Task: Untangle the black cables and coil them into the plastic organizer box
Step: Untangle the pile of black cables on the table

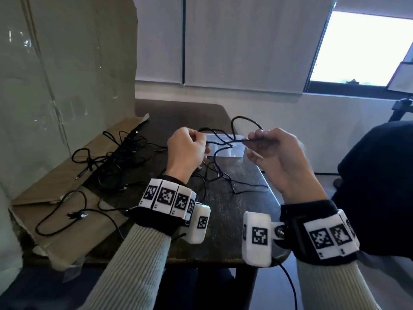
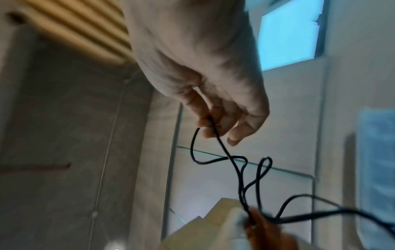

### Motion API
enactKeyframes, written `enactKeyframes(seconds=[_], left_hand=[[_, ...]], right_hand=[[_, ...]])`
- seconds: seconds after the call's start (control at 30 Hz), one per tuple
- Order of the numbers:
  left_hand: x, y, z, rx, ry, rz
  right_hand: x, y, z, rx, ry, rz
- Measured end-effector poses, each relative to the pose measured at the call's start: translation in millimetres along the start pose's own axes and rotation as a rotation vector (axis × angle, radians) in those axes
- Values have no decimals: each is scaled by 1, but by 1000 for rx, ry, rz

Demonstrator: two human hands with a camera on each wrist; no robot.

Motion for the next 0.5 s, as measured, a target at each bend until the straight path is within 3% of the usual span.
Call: enactKeyframes(seconds=[0.1,0.27,0.37,0.43,0.5], left_hand=[[3,1,6,-39,23,29],[2,10,23,-116,10,30],[0,0,25,-171,-38,199],[5,-13,26,-50,42,286],[11,-19,30,137,189,256]], right_hand=[[3,-2,-9,-92,-72,92],[3,15,14,-36,45,40],[-4,29,27,-60,66,-10],[-11,35,33,-18,94,-76],[-15,39,37,40,119,-151]])
Point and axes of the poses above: each hand's wrist, its own x-axis away from the middle knuckle, its own y-axis out of the back of the hand, z = x × y, the point moved 9 cm from there along -x, towards the middle knuckle, and after that the axes turned 15 degrees about -y, right-handed, at the moved point
